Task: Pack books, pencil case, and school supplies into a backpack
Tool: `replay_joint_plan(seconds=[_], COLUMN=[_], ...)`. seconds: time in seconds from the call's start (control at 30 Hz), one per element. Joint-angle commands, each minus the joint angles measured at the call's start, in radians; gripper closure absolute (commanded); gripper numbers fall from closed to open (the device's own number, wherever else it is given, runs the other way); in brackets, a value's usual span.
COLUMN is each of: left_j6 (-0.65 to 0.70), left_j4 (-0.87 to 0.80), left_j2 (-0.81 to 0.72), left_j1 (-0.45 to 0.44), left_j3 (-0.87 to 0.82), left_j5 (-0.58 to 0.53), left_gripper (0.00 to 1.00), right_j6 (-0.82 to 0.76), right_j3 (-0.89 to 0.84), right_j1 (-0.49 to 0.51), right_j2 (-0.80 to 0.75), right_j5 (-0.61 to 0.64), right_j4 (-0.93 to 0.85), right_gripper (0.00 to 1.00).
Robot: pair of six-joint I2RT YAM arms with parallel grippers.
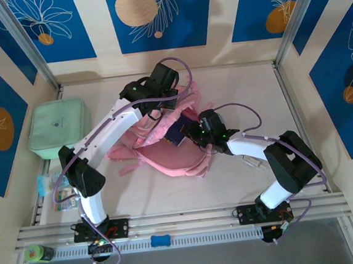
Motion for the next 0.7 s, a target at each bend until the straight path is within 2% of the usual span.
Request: replay_joint_plan(seconds=[0.0, 0.13, 0.2, 0.27, 0.37, 0.43, 0.53, 0.67], left_j6=[-0.032, -0.040, -0.046, -0.045, -0.055, -0.056, -0.068, -0.085], left_j4=[0.108, 0.125, 0.127, 0.133, 0.134, 0.148, 0.144, 0.201], left_j2=[-0.035, -0.039, -0.039, -0.041, -0.039, -0.040, -0.033, -0.042], left_j1=[0.002, 0.006, 0.007, 0.008, 0.014, 0.017, 0.022, 0.030], left_j3=[0.006, -0.014, -0.016, -0.022, -0.031, -0.047, -0.064, -0.143], left_j5=[-0.024, -0.016, -0.007, -0.005, -0.007, 0.004, 0.011, 0.070], left_gripper=[1.00, 1.00, 1.00, 1.00, 1.00, 1.00, 0.98, 0.97], right_j6=[-0.010, -0.010, -0.030, -0.051, -0.080, -0.093, -0.134, -0.215], right_j3=[0.040, 0.043, 0.098, 0.107, 0.045, 0.009, -0.053, -0.133], right_j1=[-0.009, -0.009, -0.019, -0.025, -0.036, -0.055, -0.104, -0.165], right_j2=[0.036, 0.112, 0.141, 0.153, 0.141, 0.110, 0.015, -0.237], right_j5=[-0.118, -0.154, -0.166, -0.189, -0.259, -0.296, -0.346, -0.268], right_j4=[-0.073, 0.093, 0.032, 0.057, 0.234, 0.266, 0.220, 0.000], right_gripper=[0.70, 0.73, 0.74, 0.74, 0.73, 0.71, 0.66, 0.58])
